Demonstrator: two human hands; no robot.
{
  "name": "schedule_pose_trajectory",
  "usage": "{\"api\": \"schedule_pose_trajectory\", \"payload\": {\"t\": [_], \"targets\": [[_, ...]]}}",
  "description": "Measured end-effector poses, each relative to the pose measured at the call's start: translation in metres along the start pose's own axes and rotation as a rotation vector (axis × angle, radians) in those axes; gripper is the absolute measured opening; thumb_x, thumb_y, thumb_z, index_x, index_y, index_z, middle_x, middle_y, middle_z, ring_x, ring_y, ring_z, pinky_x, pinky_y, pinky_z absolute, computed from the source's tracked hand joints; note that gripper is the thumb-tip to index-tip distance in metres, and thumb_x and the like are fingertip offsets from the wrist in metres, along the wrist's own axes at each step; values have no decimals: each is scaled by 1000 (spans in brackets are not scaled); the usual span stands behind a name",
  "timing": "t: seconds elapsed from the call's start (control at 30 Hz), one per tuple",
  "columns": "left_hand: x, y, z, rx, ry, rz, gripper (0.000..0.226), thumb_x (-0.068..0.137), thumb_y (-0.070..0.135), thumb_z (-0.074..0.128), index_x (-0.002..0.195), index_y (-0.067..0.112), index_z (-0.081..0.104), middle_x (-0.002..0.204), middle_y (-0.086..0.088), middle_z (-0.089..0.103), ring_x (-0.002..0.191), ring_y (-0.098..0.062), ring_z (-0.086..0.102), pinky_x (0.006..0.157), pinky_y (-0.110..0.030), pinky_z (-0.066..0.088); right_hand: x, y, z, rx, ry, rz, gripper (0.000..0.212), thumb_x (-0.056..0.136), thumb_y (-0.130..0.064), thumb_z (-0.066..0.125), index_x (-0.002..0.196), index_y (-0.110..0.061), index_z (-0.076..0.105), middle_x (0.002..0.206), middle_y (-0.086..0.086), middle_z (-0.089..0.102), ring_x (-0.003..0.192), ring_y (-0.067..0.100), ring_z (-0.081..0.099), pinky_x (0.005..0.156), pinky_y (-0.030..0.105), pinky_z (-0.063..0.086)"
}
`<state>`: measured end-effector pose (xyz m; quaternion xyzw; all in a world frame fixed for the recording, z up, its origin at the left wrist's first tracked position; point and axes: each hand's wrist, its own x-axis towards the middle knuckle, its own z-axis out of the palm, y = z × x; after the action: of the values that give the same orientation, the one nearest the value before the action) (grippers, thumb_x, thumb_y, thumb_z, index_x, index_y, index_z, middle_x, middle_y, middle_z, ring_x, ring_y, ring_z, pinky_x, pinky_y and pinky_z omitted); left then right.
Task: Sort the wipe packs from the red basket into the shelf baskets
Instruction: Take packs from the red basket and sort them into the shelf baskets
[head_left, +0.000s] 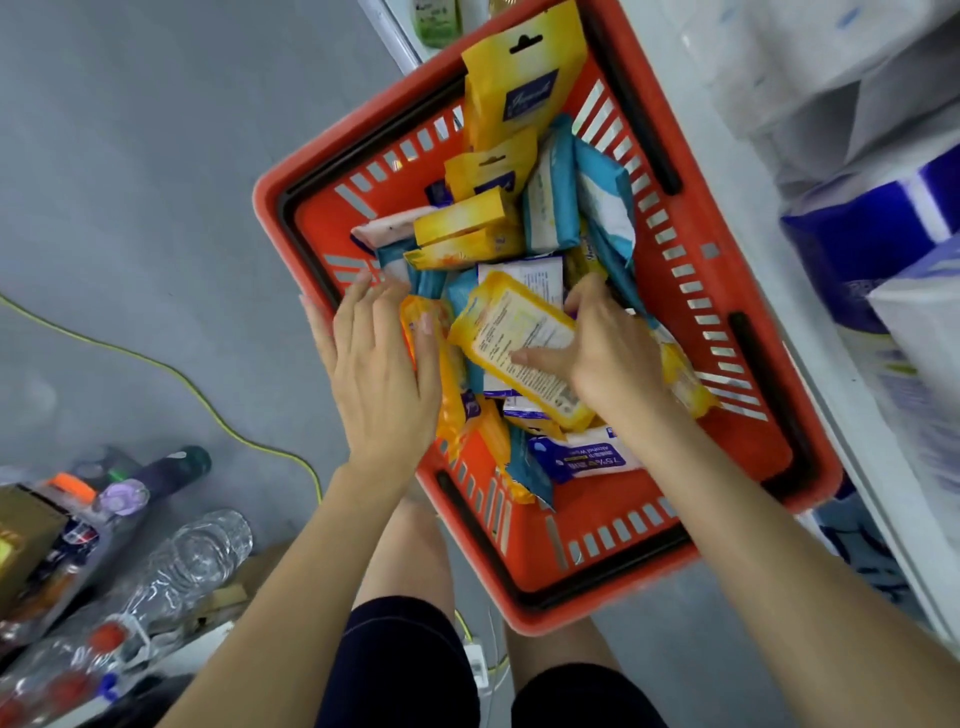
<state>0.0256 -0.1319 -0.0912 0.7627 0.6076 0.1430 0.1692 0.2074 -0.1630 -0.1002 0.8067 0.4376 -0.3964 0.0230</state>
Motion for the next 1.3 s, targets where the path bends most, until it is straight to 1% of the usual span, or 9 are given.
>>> {"api": "schedule_pose_trajectory", "payload": {"t": [0.1,0.2,0.4,0.5,0.67,0.77,0.9,1.17,1.3], "targets": [[-5,10,-3,-129,-41,56,33,100,22,35,116,3,56,114,-11,62,109,-26,51,102,-30,33,-15,14,10,326,-90,112,61,69,-54,76,110,-14,55,109,1,66,92,19,64,70,33,51],[-4,21,-1,-254,-230,-152,30,98,27,40,122,12,50,112,-3,64,98,-23,60,81,-38,48,-29,32,3,748,-3,196,26,80,-33,74,100,-20,63,89,-9,70,76,7,68,62,20,53],[12,33,37,-367,-692,-510,49,86,34,67,124,9,49,120,-5,61,106,-22,59,86,-32,49,-48,71,-25,1068,-110,329,19,89,-23,63,108,-26,63,95,-2,74,82,15,73,70,34,56],[19,39,56,-349,-681,-623,62,76,41,76,123,11,51,122,-7,60,107,-23,60,88,-41,53,-57,76,-32,1147,-172,344,28,86,-14,65,112,-23,62,99,-1,74,86,16,72,67,30,56],[28,61,57,-714,-548,-889,35,80,11,74,109,10,55,110,-8,65,92,-20,64,78,-35,55,-73,82,-33,1218,-180,404,29,78,-16,71,106,-21,67,97,2,75,87,20,73,76,40,56],[24,71,40,-901,-601,-851,20,87,6,66,107,9,62,111,-13,69,86,-22,69,75,-37,59,-85,79,-36,1284,-169,386,36,75,-23,69,110,-21,67,101,3,74,91,21,72,81,42,54],[12,84,-3,-1131,-743,-799,19,95,10,53,112,9,62,111,-13,71,98,-29,69,84,-46,57,-108,71,-50,1406,-103,328,36,82,-17,65,117,-24,63,106,4,73,94,22,71,79,42,54],[4,132,-112,-1342,-909,-582,30,83,13,56,112,20,62,110,-5,72,100,-24,69,83,-45,56,-184,19,-93,1511,289,177,31,85,-6,60,112,-20,64,104,3,74,92,22,72,73,36,59],[-3,150,-176,-1449,-1049,-520,34,78,13,55,110,19,64,105,-4,73,93,-21,71,72,-41,60,-244,-19,-107,1603,412,79,30,79,-10,62,106,-22,65,101,0,74,87,19,72,67,33,59]]}}
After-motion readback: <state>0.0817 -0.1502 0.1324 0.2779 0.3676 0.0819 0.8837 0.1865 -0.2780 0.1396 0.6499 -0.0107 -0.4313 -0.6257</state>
